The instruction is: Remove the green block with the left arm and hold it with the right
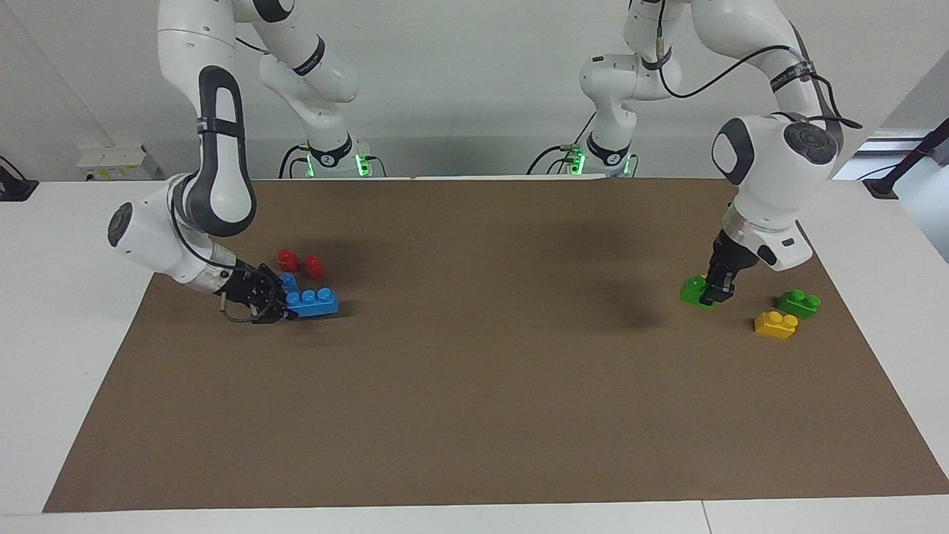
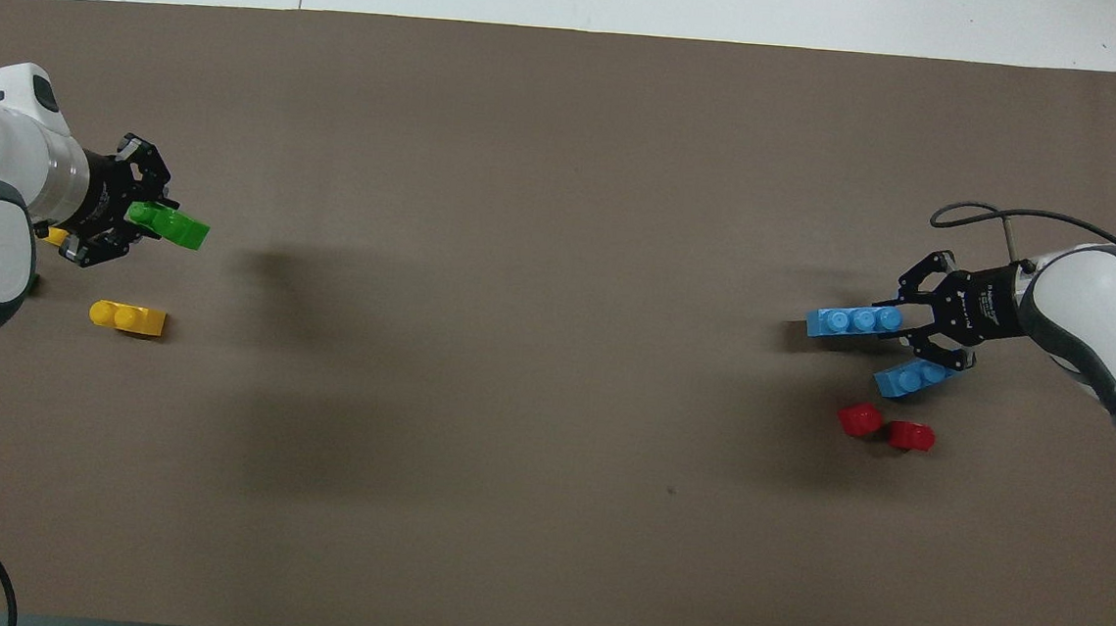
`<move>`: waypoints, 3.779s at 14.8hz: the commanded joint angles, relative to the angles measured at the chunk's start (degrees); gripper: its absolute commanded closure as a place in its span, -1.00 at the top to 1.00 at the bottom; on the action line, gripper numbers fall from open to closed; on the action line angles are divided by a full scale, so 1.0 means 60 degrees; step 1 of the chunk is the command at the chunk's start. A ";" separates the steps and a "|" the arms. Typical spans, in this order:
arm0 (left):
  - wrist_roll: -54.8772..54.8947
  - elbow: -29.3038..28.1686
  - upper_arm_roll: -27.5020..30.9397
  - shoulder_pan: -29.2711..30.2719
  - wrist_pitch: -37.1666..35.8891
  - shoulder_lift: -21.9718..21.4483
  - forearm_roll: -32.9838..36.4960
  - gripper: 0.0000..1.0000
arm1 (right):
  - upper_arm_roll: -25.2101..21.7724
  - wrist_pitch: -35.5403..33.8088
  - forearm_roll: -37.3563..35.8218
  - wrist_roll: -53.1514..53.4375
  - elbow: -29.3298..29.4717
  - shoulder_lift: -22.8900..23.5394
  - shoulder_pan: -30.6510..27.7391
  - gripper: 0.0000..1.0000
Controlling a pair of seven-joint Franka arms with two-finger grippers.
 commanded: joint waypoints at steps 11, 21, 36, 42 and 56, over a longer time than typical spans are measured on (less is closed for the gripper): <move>0.1465 0.0241 -0.0071 0.0701 0.1742 0.1969 -0.0054 -1.00 | 0.0198 0.1205 -0.0118 -0.0041 0.0011 0.0642 0.0144 -0.97; 0.2079 0.0255 -0.0086 0.0613 0.2241 0.2219 -0.0054 1.00 | 0.0212 -0.0288 -0.0409 0.0092 0.0831 -0.0030 0.0173 1.00; 0.6368 0.1397 -0.0159 0.0305 -0.1653 -0.0065 -0.0025 1.00 | 0.0315 -0.4917 -0.3981 -0.5689 0.2077 -0.3590 0.1196 1.00; 0.8375 0.1501 -0.0232 0.0305 -0.3133 -0.1368 -0.0025 1.00 | 0.0329 -0.5314 -0.4936 -0.7040 0.3334 -0.3095 0.1403 1.00; 0.9813 0.1749 -0.0423 0.0305 -0.5697 -0.2615 0.0149 1.00 | 0.0315 -0.5387 -0.5113 -0.7907 0.3542 -0.2991 0.1345 1.00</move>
